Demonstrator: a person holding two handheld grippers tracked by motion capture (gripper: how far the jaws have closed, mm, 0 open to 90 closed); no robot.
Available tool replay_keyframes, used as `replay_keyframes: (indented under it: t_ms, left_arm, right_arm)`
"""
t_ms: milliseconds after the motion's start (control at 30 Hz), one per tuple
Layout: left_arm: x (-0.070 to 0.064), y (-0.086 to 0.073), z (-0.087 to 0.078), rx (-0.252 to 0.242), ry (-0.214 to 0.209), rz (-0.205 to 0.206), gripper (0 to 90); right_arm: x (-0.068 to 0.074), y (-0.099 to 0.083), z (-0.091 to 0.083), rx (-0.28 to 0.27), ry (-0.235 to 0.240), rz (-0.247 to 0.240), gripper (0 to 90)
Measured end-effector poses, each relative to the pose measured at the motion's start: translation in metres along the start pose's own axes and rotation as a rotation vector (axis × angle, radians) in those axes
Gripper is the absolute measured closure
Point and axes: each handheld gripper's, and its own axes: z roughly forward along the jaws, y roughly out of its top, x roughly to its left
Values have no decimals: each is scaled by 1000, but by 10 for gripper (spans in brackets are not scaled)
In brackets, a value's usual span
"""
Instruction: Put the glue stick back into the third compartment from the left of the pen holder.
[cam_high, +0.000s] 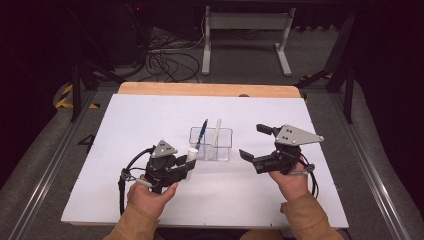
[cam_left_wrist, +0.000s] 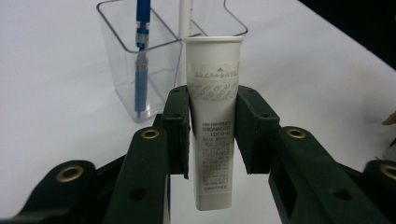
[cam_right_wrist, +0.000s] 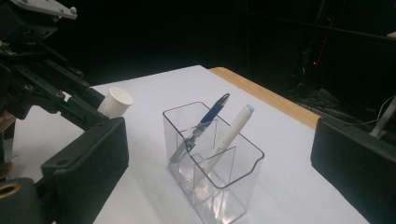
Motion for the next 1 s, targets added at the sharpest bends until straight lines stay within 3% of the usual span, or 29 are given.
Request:
replay_keyframes:
  t_ms: [267, 600, 833, 1000]
  left_arm:
    - [2, 13, 5, -16, -39, 11, 683]
    - [1, 30, 14, -41, -73, 66, 683]
    - [3, 38, 23, -57, -145, 26, 683]
    - [1, 44, 29, -62, -166, 30, 683]
  right_arm:
    - [0, -1, -7, 4, -21, 1, 46]
    - [-2, -2, -12, 10, -41, 0, 46]
    - [-3, -2, -13, 5, -41, 3, 46]
    - [-3, -2, -12, 7, -41, 0, 46]
